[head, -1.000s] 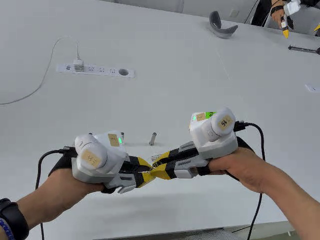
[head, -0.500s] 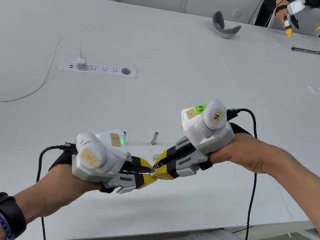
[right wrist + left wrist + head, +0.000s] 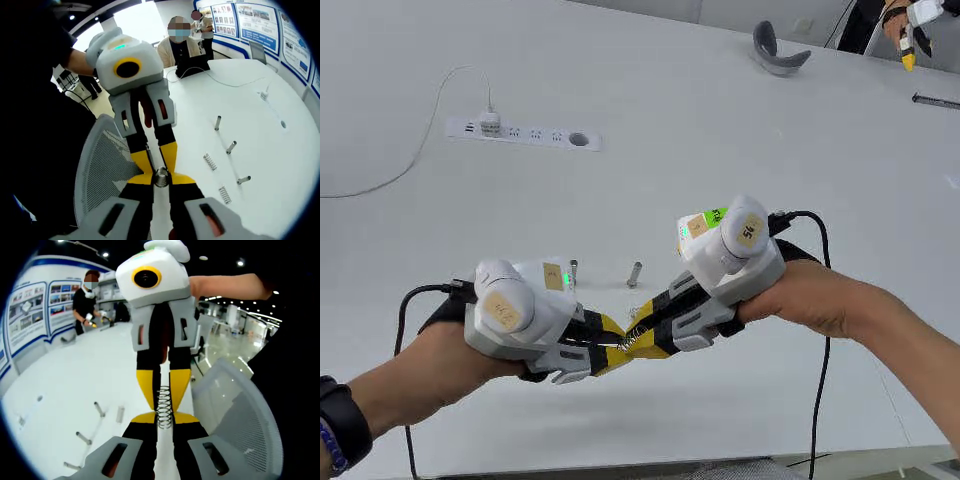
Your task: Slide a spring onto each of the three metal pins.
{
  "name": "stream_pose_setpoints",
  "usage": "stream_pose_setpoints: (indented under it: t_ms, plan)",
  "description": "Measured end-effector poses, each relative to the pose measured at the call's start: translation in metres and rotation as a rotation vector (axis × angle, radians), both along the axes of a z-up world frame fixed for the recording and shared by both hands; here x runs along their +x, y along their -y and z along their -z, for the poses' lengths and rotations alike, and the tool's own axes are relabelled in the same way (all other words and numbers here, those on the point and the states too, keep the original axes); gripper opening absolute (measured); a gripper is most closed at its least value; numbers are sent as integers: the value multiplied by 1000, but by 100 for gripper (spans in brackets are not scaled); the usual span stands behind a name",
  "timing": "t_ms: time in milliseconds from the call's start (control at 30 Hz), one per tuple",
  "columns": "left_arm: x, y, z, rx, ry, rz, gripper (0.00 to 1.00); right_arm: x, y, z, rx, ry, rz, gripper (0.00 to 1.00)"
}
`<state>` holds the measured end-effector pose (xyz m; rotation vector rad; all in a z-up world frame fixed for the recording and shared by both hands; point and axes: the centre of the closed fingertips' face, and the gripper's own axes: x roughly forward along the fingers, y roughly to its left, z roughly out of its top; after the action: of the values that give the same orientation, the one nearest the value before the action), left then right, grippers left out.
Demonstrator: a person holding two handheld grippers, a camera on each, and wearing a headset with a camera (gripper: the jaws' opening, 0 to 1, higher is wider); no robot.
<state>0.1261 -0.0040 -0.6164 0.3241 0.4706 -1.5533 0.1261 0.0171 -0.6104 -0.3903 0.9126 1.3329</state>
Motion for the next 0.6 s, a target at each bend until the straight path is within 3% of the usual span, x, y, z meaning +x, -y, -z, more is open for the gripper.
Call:
stream_pose_setpoints:
  t_ms: [367, 600]
  plan:
    - [4, -13, 11, -17, -41, -76, 11, 4, -11, 10, 3, -4, 19, 12]
    - [9, -30, 20, -10, -55, -130, 14, 9, -19, 11, 8, -3, 17, 12]
